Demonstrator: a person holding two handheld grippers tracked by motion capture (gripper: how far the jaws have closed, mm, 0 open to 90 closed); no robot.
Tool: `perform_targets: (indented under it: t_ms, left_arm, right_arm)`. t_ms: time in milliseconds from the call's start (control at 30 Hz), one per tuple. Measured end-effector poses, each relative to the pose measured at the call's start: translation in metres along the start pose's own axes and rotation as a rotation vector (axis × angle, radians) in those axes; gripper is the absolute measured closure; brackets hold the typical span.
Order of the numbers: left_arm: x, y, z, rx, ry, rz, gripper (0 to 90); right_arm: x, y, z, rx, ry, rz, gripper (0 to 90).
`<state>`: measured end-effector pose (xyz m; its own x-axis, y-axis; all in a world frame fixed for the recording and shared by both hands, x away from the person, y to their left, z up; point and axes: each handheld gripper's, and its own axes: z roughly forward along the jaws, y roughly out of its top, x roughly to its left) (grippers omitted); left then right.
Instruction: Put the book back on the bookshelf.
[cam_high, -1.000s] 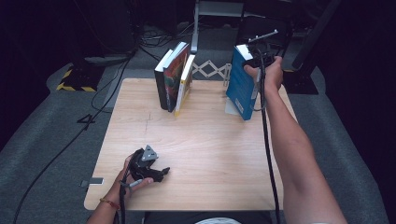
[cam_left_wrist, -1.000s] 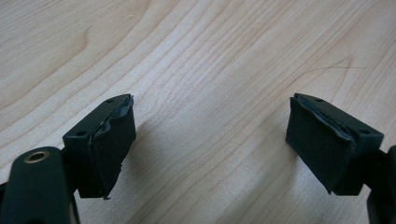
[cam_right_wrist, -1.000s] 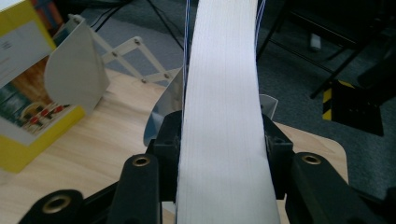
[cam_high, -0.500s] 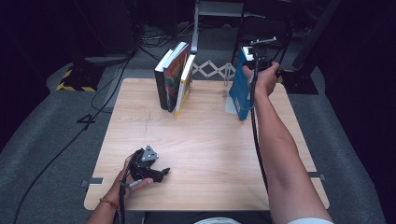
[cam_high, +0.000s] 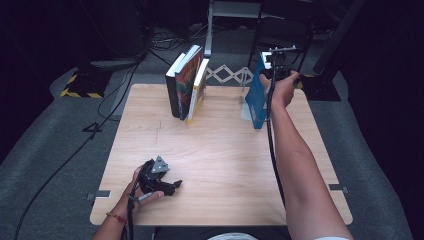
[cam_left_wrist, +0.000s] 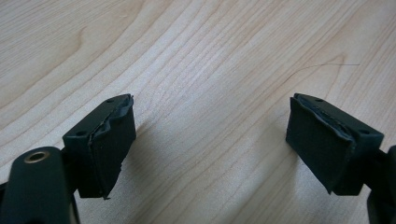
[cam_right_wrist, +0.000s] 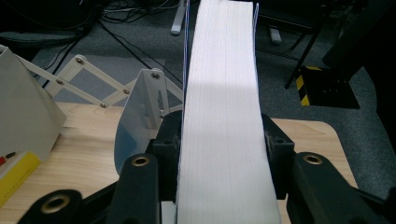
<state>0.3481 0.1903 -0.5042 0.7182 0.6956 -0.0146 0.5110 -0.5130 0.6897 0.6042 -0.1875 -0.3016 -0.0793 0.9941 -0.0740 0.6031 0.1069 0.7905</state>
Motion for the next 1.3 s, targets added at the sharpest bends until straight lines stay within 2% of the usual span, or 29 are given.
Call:
perform_targets:
  t_ms: [300, 600, 767, 867, 1033, 1300]
  left_arm:
    - [0.000, 0.000, 0.000, 0.000, 0.002, 0.002, 16.2]
    - [0.000, 0.000, 0.000, -0.002, 0.001, -0.004, 16.2]
    - [0.000, 0.000, 0.000, -0.001, 0.000, -0.005, 16.2]
    - [0.000, 0.000, 0.000, -0.002, 0.000, -0.004, 16.2]
    - [0.000, 0.000, 0.000, -0.002, 0.000, -0.004, 16.2]
    - [0.000, 0.000, 0.000, -0.002, 0.001, -0.003, 16.2]
  right_arm:
    - [-0.005, -0.006, -0.007, 0.003, 0.041, -0.052, 59.1]
    - [-0.010, -0.006, -0.008, 0.018, 0.064, -0.058, 58.0]
    - [-0.012, -0.006, -0.009, 0.024, 0.065, -0.075, 54.0]
    - [-0.014, -0.006, -0.010, 0.041, 0.082, -0.075, 52.2]
    - [-0.015, -0.006, -0.011, 0.090, 0.104, -0.106, 48.5]
    - [-0.018, -0.007, -0.014, 0.106, 0.126, -0.127, 46.6]
